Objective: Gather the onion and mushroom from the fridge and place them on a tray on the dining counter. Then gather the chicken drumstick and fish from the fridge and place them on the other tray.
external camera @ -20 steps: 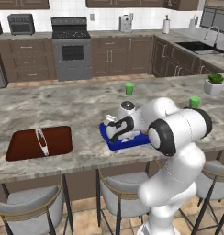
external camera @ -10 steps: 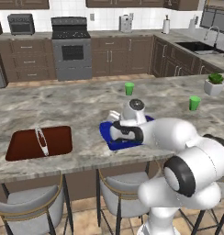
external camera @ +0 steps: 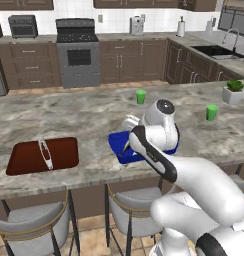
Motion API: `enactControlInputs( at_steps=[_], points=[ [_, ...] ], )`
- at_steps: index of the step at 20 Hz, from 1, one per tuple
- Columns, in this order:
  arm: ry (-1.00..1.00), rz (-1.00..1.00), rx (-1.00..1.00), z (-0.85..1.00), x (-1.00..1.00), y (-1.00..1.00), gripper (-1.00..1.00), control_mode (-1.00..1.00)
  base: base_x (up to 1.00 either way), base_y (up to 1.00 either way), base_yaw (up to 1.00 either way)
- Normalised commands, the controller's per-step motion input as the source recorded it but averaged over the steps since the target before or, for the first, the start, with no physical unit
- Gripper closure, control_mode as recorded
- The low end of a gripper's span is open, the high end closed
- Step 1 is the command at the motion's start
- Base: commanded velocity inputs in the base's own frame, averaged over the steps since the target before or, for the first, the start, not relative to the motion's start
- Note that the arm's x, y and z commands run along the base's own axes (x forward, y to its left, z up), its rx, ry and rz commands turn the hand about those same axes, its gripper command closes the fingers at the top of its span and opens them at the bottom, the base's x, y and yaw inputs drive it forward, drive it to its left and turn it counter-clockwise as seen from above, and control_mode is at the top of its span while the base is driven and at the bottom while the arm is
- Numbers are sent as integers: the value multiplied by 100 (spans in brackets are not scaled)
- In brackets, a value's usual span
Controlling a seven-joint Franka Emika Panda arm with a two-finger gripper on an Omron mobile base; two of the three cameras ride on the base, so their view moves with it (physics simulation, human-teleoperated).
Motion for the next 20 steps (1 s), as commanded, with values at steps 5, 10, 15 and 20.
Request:
enactControlInputs(
  at_steps=[5,10,15,20],
  points=[
    [5,4,0,81,-78,0,-100,-100,0,0,0],
    [7,2,0,67,-84,0,-100,-100,0,0,0],
    [3,2,0,50,-99,-4,-100,-100,0,0,0],
    [0,2,-4,35,-100,-9,-100,-100,0,0,0]
  ],
)
